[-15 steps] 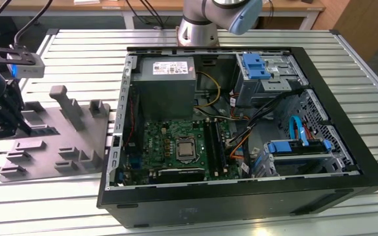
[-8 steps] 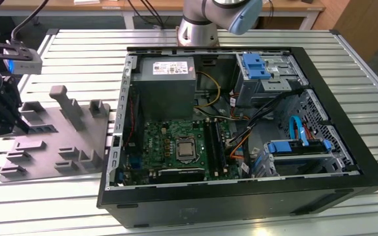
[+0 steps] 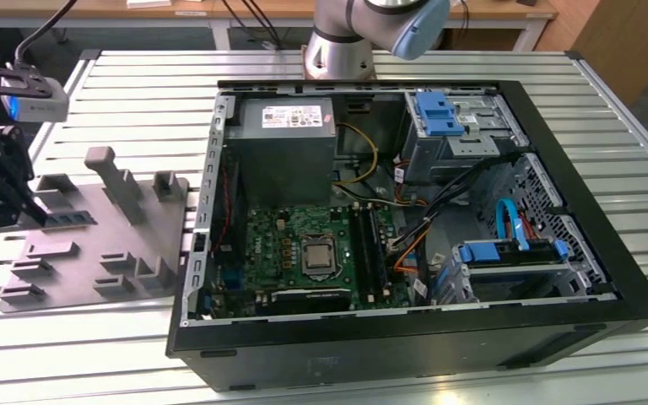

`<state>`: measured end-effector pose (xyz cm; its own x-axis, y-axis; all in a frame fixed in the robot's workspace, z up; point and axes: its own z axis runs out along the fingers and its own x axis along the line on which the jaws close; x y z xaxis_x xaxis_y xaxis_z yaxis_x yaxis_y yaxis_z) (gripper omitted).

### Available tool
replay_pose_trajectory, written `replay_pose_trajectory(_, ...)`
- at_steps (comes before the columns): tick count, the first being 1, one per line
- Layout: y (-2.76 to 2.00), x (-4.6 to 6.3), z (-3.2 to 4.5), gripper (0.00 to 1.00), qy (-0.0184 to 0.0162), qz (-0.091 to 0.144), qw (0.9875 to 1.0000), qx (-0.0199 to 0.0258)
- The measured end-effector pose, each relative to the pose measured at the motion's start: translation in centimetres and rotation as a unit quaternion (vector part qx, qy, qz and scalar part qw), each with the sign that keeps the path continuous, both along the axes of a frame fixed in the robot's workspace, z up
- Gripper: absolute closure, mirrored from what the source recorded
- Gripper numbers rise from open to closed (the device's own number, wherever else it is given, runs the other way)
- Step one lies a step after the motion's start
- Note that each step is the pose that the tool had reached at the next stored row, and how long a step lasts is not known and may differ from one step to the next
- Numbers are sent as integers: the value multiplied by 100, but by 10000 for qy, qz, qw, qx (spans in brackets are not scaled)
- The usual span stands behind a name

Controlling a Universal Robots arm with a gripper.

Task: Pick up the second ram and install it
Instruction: 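Pick up the second ram and move it above second insertion slot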

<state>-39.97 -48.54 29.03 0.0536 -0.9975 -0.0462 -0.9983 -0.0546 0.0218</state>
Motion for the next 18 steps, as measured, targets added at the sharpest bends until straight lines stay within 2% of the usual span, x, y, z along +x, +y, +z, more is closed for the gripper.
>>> replay_pose_trajectory(18,0,0,157,86,0,0,10000,0)
